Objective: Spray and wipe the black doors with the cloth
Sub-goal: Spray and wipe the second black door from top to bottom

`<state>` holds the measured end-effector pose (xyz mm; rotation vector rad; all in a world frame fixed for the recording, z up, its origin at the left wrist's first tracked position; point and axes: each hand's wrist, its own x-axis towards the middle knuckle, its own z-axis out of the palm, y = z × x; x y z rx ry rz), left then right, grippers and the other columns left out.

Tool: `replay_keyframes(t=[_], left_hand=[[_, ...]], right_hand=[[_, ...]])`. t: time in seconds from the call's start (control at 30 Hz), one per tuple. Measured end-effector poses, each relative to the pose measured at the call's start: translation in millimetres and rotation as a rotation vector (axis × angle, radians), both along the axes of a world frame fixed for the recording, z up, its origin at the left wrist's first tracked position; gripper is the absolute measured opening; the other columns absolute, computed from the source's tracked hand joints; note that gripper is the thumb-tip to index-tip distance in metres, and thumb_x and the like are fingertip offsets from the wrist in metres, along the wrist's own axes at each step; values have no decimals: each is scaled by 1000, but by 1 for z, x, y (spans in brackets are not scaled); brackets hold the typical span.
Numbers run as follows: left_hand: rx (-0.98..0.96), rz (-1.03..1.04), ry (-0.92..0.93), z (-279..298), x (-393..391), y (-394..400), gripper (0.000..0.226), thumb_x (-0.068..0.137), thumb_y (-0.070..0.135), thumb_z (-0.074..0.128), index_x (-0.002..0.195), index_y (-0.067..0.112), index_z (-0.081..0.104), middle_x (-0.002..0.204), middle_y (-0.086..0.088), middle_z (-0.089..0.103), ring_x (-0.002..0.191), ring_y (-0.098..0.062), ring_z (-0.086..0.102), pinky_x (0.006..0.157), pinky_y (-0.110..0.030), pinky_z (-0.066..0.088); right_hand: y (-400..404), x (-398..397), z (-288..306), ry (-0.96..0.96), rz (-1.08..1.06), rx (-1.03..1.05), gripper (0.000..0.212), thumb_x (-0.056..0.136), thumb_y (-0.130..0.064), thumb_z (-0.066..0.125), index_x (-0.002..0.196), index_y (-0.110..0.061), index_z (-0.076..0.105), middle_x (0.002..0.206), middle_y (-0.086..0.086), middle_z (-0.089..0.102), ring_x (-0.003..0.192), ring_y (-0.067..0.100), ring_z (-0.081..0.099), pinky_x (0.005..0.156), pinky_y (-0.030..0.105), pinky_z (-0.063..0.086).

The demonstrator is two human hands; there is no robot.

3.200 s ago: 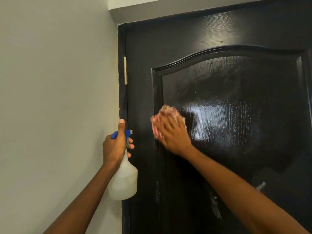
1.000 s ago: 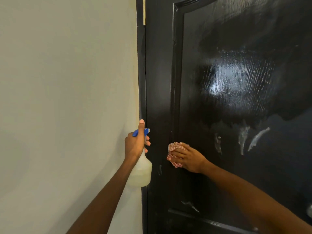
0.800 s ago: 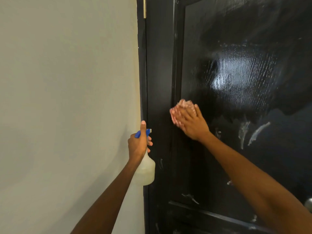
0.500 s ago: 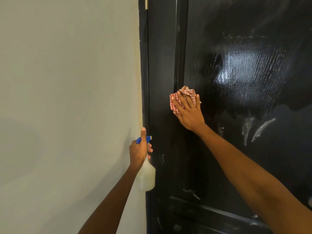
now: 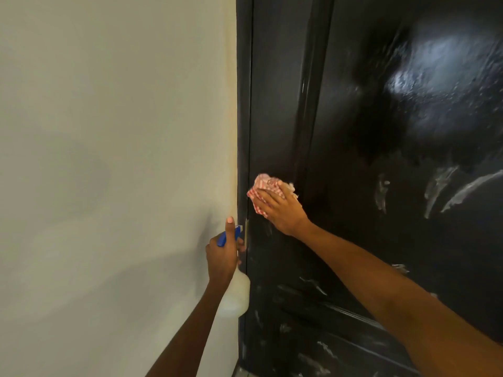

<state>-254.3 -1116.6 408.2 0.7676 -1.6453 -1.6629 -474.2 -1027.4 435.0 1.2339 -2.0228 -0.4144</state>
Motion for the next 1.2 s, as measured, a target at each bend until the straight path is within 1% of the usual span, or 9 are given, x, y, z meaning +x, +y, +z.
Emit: replay_keyframes(t=[0.1, 0.23, 0.3, 0.4, 0.5, 0.67, 0.97, 1.07, 1.2], left_hand=[[4, 47, 19, -19, 7, 8, 54, 86, 64, 42, 84, 18, 70, 75, -15, 70, 63, -25, 67, 54, -27, 54], [27, 106, 35, -39, 4, 11, 58, 88, 61, 42, 90, 12, 72, 74, -16, 70, 64, -28, 68, 50, -25, 54], [13, 147, 14, -41, -1, 14, 60, 88, 62, 42, 85, 10, 71, 72, -15, 69, 66, -32, 68, 50, -26, 54], [11, 178, 3, -31, -10, 21, 57, 88, 63, 42, 83, 13, 71, 73, -16, 69, 69, -36, 68, 57, -33, 55], [3, 236, 10, -16, -20, 27, 57, 90, 64, 42, 81, 16, 70, 75, -15, 69, 69, -34, 68, 62, -36, 56], [11, 271, 20, -8, -18, 31, 52, 88, 66, 41, 82, 23, 70, 75, -10, 69, 68, -30, 68, 59, -31, 55], [74, 327, 14, -40, 5, 50, 54, 95, 60, 40, 88, 18, 73, 72, -10, 70, 59, -24, 65, 52, -27, 53], [79, 349, 8, -54, 13, 57, 52, 95, 58, 39, 88, 20, 74, 71, -8, 70, 61, -26, 66, 50, -24, 53], [100, 375, -2, -64, 25, 68, 50, 94, 59, 40, 91, 22, 73, 71, -8, 70, 63, -26, 66, 50, -25, 52]], right_hand=[[12, -6, -95, -104, -97, 338, 93, 98, -46, 57, 162, -26, -6, 171, 3, -1, 150, 42, -23, 115, 64, -24], [31, -19, -198, -355, 12, 128, 96, 88, -85, 28, 159, -36, -13, 166, -6, -15, 155, 26, -19, 120, 45, -26], [29, -11, -171, -241, 66, 286, 86, 90, -56, 64, 160, -23, 26, 168, 3, 17, 156, 28, 16, 123, 48, -21], [16, -1, -101, 2, 163, 257, 88, 94, -18, 62, 162, -16, 8, 169, 16, 8, 155, 41, 6, 123, 58, -10], [-12, 3, 18, -28, 198, -203, 77, 96, -15, 40, 163, -10, 2, 166, 23, 11, 153, 45, 12, 124, 62, 11], [-24, -8, 102, -51, 139, -398, 75, 99, -31, 47, 163, -15, 13, 169, 13, 14, 157, 34, 9, 124, 61, 0], [16, 12, -154, -111, 168, 344, 71, 93, -3, 21, 160, 2, -3, 167, 26, -12, 154, 45, -10, 125, 53, -7], [27, 8, -191, -195, 187, 531, 61, 108, -19, 32, 162, -4, 7, 169, 17, -7, 156, 37, -9, 112, 47, -25], [20, 7, -184, -214, 183, 496, 83, 93, -4, 46, 161, -5, 0, 169, 20, -2, 156, 39, -4, 124, 46, -14]])
